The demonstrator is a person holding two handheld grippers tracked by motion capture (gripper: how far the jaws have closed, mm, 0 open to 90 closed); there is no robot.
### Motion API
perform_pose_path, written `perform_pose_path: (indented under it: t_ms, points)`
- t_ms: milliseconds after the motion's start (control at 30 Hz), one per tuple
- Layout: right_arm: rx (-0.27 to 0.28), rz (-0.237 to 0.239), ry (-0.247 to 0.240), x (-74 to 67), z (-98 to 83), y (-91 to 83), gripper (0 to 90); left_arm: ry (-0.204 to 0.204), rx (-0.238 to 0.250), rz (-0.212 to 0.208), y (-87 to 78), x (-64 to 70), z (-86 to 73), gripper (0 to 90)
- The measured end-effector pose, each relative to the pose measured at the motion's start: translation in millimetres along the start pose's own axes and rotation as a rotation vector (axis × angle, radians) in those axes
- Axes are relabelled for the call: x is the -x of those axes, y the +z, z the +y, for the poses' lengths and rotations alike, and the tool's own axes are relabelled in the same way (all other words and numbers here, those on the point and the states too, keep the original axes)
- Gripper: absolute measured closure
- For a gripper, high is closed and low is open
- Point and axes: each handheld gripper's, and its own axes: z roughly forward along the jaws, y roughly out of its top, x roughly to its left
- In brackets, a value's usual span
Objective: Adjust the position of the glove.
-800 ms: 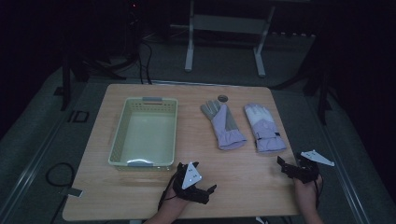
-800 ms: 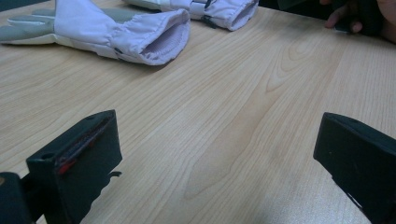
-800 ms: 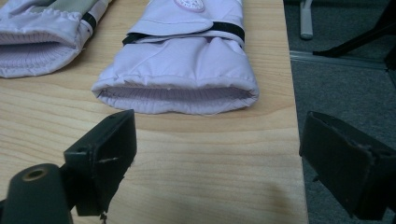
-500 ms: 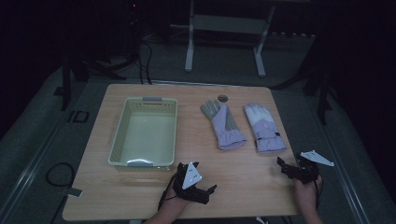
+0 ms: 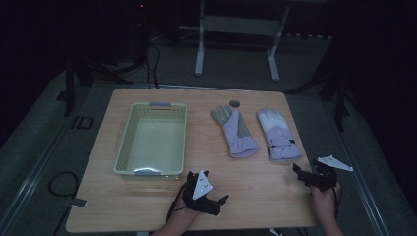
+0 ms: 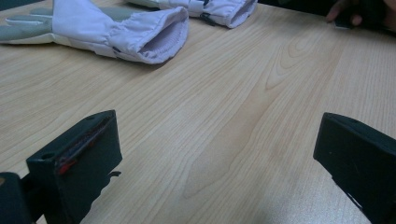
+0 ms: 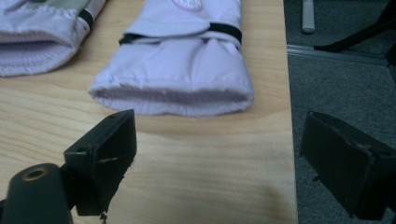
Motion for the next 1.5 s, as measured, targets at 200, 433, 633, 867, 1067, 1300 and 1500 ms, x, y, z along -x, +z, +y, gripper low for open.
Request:
perform_pose_path:
  t_ms: [200,433,633,867,1067,1300,1500]
  points:
    - [0.002,0.019,-0.027,-4.8,16.5,-7.9,11.2,0.002,-0.002,-0.003,0.0,0.2,0.0,1.0]
    - [-0.031,0.033,-0.027,-4.4,35.3,-16.1,17.0,0.009,-0.001,-0.002,-0.1,0.7,0.0,1.0]
    - [-0.002,0.102,0.012,-4.6,48.9,-20.8,17.4,0.002,-0.002,-0.005,0.0,0.1,0.0,1.0]
    - [-0.012,0.112,0.000,-11.7,68.0,-19.8,11.9,0.003,-0.003,-0.006,0.0,0.1,0.1,1.0]
    - [0.010,0.139,-0.017,-20.9,84.3,-18.9,11.8,-0.006,-0.002,-0.009,0.2,-0.5,0.1,1.0]
    - [-0.018,0.179,-0.081,-39.2,102.7,-8.9,13.0,-0.005,-0.003,-0.014,0.3,-0.5,0.1,1.0]
    - [-0.013,0.229,-0.099,-50.8,114.1,-0.2,14.2,-0.002,-0.002,-0.017,0.3,-0.6,0.2,1.0]
